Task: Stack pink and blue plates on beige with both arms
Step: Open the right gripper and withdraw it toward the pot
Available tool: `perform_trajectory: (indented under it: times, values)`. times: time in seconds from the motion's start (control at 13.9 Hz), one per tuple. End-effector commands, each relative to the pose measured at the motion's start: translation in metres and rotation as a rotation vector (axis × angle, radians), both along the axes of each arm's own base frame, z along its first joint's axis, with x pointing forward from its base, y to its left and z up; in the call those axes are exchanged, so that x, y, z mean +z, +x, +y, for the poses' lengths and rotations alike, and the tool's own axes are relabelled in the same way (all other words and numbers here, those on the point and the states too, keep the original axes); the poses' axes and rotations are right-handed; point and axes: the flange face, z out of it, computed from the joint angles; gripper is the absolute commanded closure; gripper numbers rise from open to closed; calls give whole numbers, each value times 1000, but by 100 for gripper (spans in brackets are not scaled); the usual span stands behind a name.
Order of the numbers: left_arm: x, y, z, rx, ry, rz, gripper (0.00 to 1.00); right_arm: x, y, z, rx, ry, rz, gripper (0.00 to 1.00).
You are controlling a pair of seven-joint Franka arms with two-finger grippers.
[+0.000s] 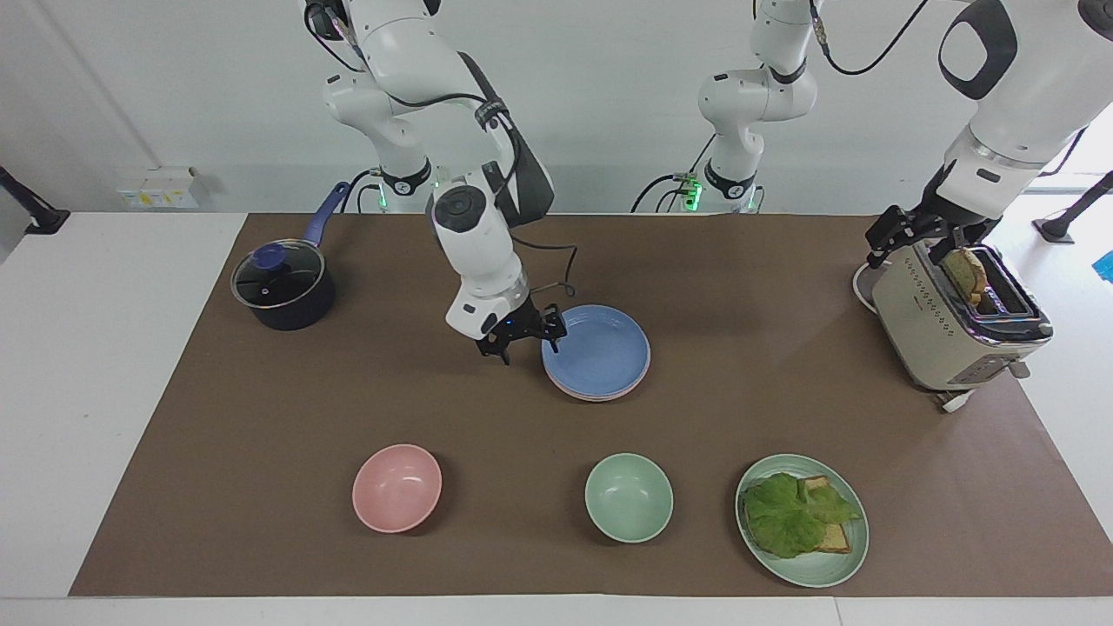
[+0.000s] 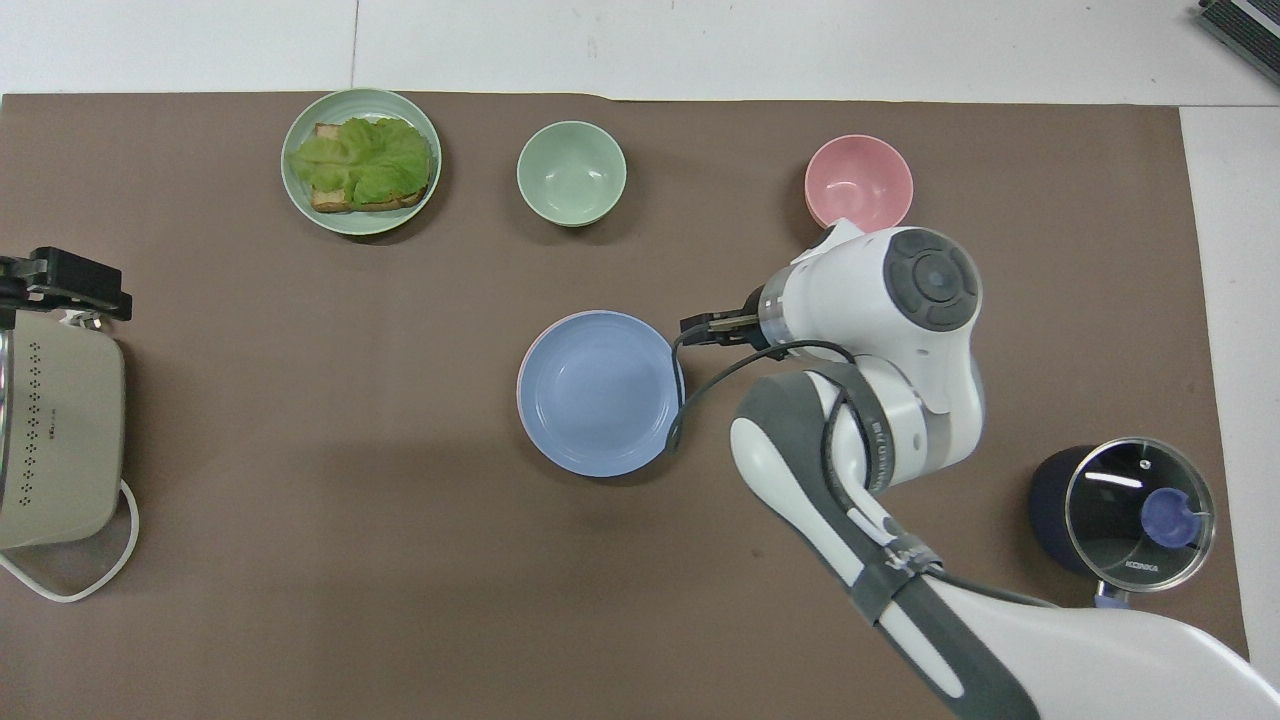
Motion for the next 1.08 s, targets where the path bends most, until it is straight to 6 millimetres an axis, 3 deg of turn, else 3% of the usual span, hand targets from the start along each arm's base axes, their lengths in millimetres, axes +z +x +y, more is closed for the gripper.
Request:
perform_trajectory:
  times: [0.0,0.22,0.43,0.65,0.86,1.01]
  values:
    - [5,-6,0,4,16,3,0,25,0,-5,-30,-56,13,0]
    - [5,-6,0,4,16,3,0,75,-12,-17,-98,-85,12,0]
    - [5,-6,0,4,16,3,0,130,-27,-59,-166,-74,-12,0]
    - [5,-6,0,4,16,3,0,149,-42,-77,-192,-80,12,0]
    - [5,-6,0,4,16,3,0,190,-50,-105,-244,-75,43,0]
    - [5,-6,0,4,16,3,0,200,-59,-126,-281,-76,73,0]
